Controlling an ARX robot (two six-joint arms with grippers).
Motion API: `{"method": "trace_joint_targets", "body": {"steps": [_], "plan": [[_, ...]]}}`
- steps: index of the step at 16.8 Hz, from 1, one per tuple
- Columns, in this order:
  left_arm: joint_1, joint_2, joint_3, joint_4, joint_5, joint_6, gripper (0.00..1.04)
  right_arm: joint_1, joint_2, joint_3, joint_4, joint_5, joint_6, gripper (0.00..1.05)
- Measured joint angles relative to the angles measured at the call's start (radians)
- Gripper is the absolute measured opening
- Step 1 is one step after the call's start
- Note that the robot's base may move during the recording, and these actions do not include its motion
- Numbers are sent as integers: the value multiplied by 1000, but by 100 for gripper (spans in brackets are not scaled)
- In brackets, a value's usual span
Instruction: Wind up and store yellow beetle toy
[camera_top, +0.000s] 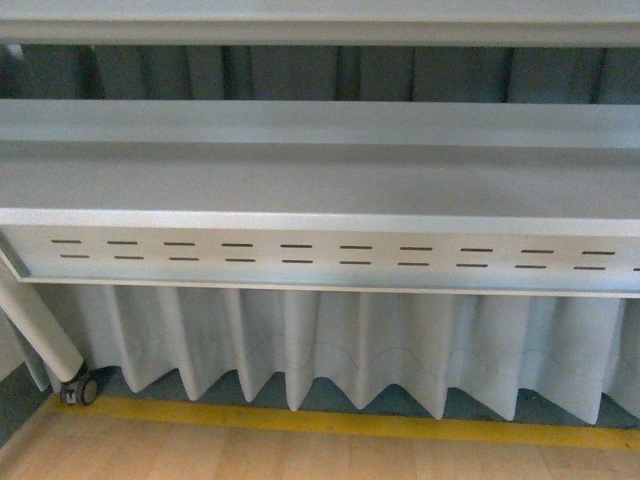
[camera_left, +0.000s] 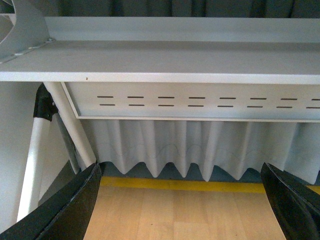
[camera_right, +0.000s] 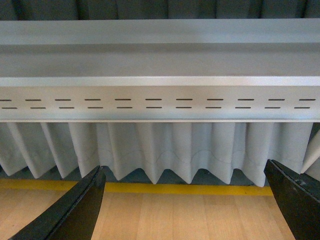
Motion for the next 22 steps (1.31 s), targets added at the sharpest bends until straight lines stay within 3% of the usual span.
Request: {"method": "trace_joint_targets", "body": {"steps": [22], "plan": [[0, 0, 0, 0, 0, 0, 98, 0, 0, 0, -1, -3, 1, 98]]}}
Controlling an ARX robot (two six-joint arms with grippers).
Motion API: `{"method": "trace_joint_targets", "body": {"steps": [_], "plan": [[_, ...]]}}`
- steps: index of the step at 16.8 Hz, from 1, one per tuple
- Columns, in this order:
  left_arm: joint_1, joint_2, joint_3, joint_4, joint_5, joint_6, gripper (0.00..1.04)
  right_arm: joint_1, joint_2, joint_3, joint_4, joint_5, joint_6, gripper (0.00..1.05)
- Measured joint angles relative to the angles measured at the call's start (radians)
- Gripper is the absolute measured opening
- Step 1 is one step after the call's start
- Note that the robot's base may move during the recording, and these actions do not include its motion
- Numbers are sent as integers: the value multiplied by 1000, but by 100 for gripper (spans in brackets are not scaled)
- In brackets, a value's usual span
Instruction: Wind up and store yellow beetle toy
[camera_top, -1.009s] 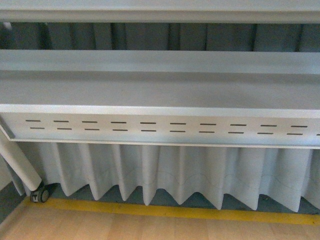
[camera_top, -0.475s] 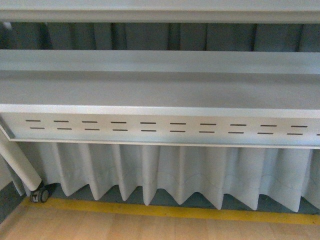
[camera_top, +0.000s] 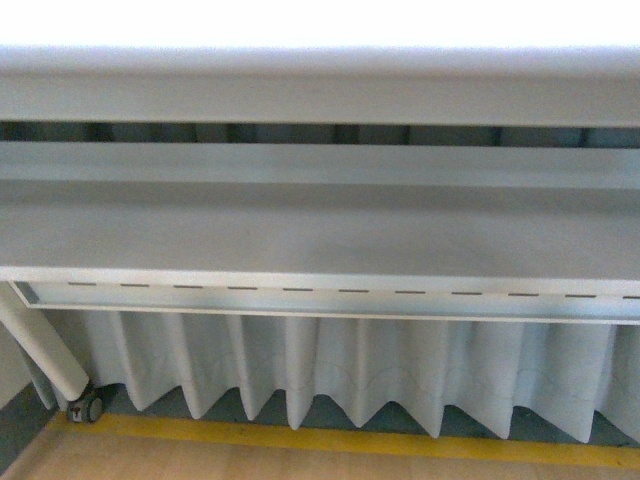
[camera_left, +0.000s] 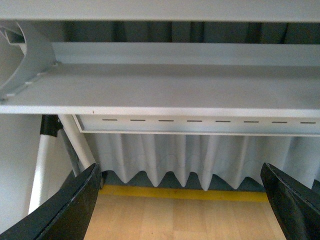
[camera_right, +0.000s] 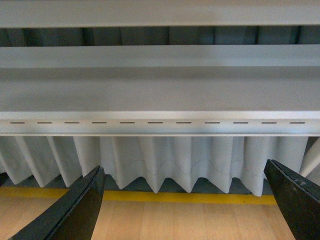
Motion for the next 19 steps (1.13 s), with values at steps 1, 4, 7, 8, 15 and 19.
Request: {"method": "trace_joint_targets", "body": {"steps": [1, 4, 7, 8, 15, 19], "plan": [[0, 0, 0, -1, 0, 0, 98, 0, 0, 0, 0, 0, 0, 98], [0, 0, 0, -1, 0, 0, 98, 0, 0, 0, 2, 0, 0, 98], [0, 0, 0, 0, 0, 0, 98, 0, 0, 0, 2, -1, 0, 98], [0, 0, 0, 0, 1, 0, 98, 0, 0, 0, 2, 0, 0, 98], [0, 0, 0, 0, -1, -1, 98, 0, 0, 0, 2, 0, 0, 98], [0, 0, 0, 0, -1, -2, 98, 0, 0, 0, 3, 0, 0, 98]]}}
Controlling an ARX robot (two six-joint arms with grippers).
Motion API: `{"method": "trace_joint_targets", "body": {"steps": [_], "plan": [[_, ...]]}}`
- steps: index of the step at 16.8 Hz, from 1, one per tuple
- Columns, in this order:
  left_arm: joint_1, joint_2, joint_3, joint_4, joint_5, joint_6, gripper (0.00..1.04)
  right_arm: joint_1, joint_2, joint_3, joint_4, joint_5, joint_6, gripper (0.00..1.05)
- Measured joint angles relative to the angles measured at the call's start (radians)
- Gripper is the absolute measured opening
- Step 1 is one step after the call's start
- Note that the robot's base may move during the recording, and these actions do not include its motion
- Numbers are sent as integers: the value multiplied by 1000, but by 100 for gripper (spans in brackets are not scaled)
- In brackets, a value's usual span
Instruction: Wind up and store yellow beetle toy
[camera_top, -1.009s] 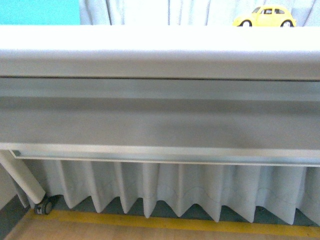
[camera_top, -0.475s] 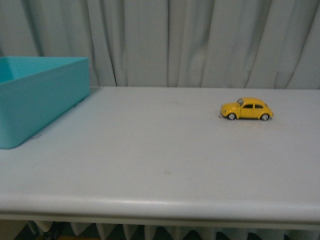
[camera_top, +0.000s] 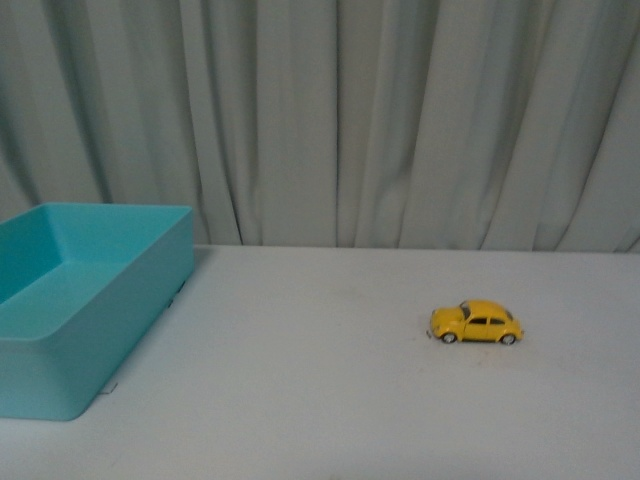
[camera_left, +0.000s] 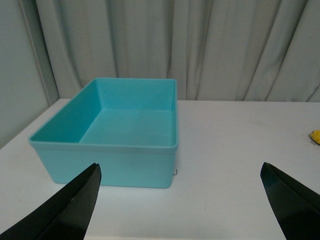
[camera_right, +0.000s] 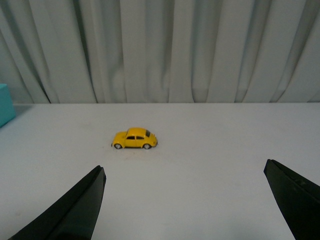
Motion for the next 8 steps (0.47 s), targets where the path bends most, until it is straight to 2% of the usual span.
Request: {"method": "trace_joint_targets", "body": {"steps": [8], "plan": [[0, 0, 0, 1, 1, 1, 98, 0, 0, 0, 0, 0, 1, 98]]}}
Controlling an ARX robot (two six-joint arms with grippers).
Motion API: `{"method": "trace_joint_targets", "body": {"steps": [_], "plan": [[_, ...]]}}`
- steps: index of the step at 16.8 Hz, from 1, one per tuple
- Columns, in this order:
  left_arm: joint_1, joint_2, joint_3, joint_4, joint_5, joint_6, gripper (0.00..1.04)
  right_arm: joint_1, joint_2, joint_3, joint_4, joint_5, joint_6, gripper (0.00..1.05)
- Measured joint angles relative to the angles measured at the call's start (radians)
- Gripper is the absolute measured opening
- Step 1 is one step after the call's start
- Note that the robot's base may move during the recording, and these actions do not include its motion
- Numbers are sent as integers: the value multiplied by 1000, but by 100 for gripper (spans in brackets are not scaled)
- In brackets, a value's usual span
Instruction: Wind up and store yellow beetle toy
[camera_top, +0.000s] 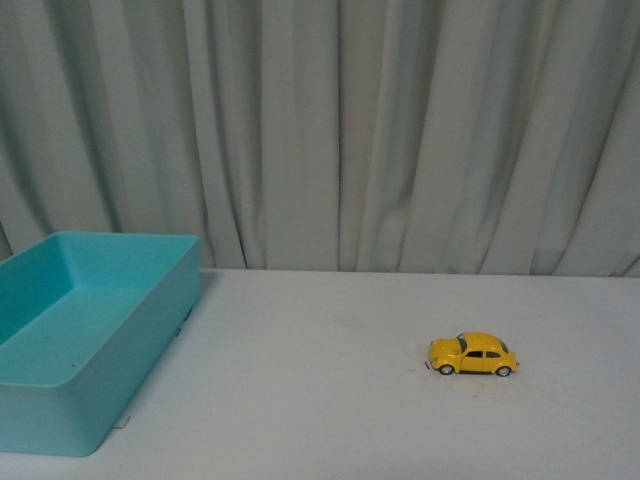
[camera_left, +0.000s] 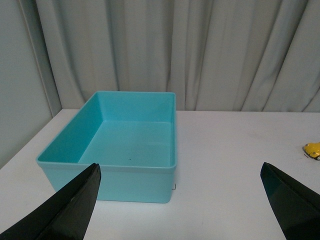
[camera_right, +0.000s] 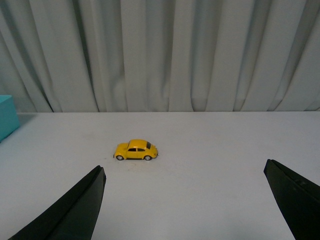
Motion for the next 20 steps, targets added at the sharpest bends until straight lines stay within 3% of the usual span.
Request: {"method": "trace_joint_targets", "body": {"steps": [20], "plan": [[0, 0, 0, 0, 0, 0, 98, 0, 0, 0, 0, 0, 0, 98]]}}
